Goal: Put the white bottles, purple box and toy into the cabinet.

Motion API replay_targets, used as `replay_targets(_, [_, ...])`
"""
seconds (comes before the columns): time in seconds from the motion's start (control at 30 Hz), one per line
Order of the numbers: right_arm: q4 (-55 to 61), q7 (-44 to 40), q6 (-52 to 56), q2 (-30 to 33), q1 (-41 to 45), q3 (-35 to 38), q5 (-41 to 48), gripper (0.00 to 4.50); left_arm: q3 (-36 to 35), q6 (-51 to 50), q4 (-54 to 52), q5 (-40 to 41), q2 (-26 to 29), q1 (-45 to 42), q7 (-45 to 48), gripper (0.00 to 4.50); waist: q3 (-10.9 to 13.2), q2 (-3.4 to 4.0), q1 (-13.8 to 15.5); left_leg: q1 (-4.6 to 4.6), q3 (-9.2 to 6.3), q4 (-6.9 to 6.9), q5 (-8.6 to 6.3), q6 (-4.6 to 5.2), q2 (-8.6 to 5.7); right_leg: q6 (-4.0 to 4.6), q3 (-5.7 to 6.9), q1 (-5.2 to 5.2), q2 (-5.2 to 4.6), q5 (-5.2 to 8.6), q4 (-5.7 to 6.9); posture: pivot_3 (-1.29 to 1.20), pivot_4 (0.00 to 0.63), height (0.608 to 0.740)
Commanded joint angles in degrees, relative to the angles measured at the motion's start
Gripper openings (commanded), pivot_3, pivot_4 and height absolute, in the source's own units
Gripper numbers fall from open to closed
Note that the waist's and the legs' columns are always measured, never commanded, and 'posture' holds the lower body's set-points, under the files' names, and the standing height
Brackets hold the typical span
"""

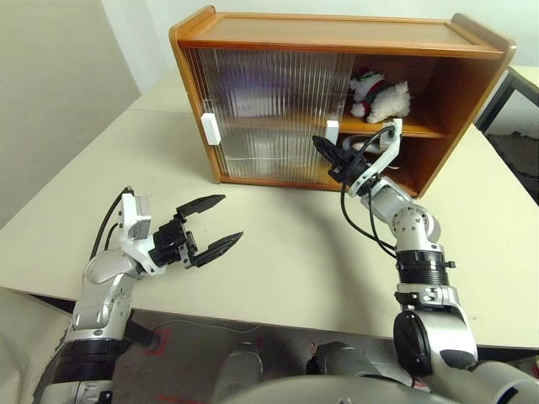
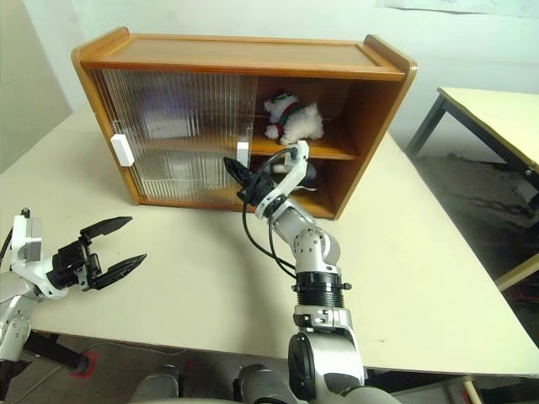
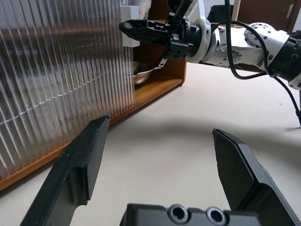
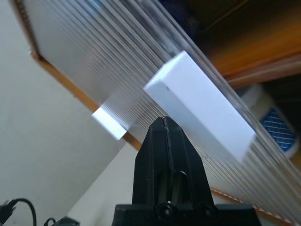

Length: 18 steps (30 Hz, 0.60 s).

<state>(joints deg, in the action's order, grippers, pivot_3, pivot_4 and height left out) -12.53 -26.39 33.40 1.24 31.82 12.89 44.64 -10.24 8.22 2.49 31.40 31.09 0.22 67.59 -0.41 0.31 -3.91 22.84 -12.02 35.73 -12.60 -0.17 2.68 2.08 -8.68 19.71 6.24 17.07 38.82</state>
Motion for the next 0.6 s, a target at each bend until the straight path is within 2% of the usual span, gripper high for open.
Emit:
replay_targets(0.03, [-1.2, 1.6, -2.2, 0.0, 1.2, 1.3, -1.2, 0.02, 0.3, 0.2, -0.6, -0.8, 0.0, 0.2, -0.4, 4.5, 0.0, 0.0, 0.0, 0.0, 0.0, 0.0, 0.0, 0.0, 0.0, -0.01, 0.0, 0.0, 0.02, 0.0, 0.02, -0.09, 0.0, 0.74])
replay_targets(0.17, [-2.7, 3.4, -4.7, 0.0, 1.6, 2.0, -2.4, 0.02, 0.5, 0.2, -0.6, -0.9, 0.0, 0.0, -0.6, 4.5, 0.0, 0.0, 0.3, -0.01, -0.01, 0.03, 0.01, 0.0, -0.01, -0.45, 0.0, -0.02, 0.04, -0.15, 0.05, -0.09, 0.0, 0.74])
replay_targets(0.6, [-2.7, 6.7, -13.8, 1.9, 1.4, 5.1, -4.5, 0.02, 1.3, -1.1, -1.5, -0.9, 0.1, -1.0, -1.3, 4.5, 0.0, 0.0, 0.7, -0.08, -0.07, 0.09, 0.05, -0.01, -0.04, 0.19, -0.01, 0.27, -0.04, -0.25, 0.04, -0.11, 0.0, 0.74])
